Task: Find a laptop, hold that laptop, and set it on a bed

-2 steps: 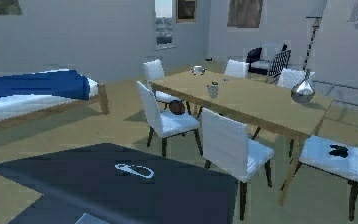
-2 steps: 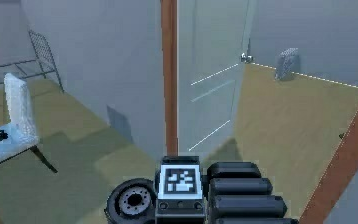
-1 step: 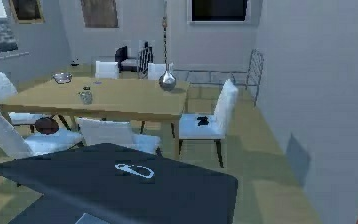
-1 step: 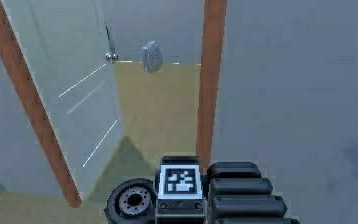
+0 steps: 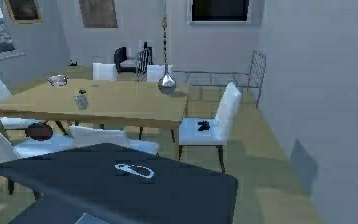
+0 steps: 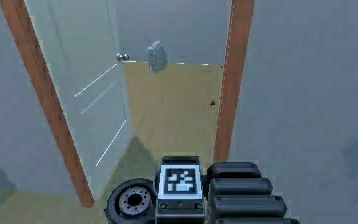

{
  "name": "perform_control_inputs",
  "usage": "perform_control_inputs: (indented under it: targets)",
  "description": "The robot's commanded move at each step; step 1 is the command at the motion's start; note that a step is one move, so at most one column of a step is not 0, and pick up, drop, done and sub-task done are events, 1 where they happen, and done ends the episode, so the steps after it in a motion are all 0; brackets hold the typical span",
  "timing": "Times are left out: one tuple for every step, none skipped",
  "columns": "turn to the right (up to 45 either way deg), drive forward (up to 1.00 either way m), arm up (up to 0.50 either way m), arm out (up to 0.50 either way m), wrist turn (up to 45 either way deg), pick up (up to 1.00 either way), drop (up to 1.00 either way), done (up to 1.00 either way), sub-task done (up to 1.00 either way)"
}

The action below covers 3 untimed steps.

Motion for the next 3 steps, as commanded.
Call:
perform_control_inputs:
  targets:
    - [-45.0,0.00,0.00,0.00,0.0,0.00,0.00,0.00,0.00]
    - [-36.0,0.00,0.00,0.00,0.0,0.00,0.00,0.00,0.00]
    - [0.0,1.00,0.00,0.00,0.0,0.00,0.00,0.00,0.00]
